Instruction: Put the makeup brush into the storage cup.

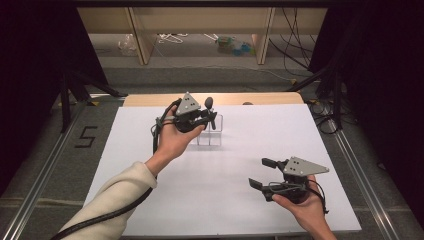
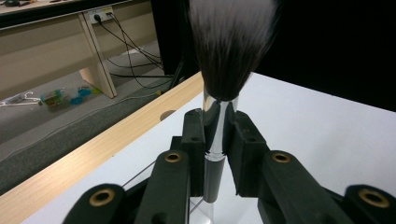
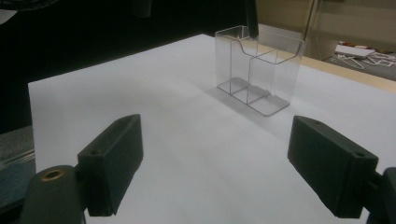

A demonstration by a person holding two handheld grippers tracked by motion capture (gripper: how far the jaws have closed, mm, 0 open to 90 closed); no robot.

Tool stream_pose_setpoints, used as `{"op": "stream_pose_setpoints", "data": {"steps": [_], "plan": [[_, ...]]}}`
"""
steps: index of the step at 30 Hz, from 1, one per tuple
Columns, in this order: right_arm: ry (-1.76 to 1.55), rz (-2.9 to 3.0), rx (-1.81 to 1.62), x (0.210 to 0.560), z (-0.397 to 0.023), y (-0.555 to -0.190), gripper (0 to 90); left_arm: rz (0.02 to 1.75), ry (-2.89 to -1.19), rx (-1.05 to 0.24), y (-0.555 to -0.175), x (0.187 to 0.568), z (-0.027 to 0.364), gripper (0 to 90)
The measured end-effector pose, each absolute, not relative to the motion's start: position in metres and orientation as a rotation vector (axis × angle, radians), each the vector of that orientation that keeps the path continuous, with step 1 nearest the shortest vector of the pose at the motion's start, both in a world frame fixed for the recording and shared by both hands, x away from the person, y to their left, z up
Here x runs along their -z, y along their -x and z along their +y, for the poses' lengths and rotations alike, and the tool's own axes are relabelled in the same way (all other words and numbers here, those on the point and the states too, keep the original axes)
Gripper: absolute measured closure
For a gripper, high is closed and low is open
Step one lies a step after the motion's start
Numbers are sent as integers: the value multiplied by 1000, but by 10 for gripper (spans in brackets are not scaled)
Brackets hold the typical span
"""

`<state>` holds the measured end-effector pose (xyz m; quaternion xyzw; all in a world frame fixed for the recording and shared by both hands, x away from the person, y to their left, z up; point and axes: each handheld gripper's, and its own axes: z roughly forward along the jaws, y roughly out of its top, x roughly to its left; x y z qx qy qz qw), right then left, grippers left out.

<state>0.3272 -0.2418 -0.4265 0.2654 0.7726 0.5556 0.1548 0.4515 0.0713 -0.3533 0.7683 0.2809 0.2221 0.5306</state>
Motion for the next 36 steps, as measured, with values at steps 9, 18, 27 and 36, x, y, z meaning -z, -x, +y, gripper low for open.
{"op": "stream_pose_setpoints", "data": {"steps": [9, 18, 27, 36], "plan": [[-755, 2212, -1590, 427, -242, -328, 192, 670, -1831, -533, -456, 355, 70, 776], [-758, 2219, -1586, 427, -242, -327, 192, 662, -1824, -549, -461, 354, 68, 776], [-764, 2222, -1586, 427, -242, -327, 192, 679, -1826, -547, -464, 356, 68, 775], [-763, 2224, -1586, 427, -242, -327, 193, 692, -1820, -547, -468, 359, 68, 776]]}}
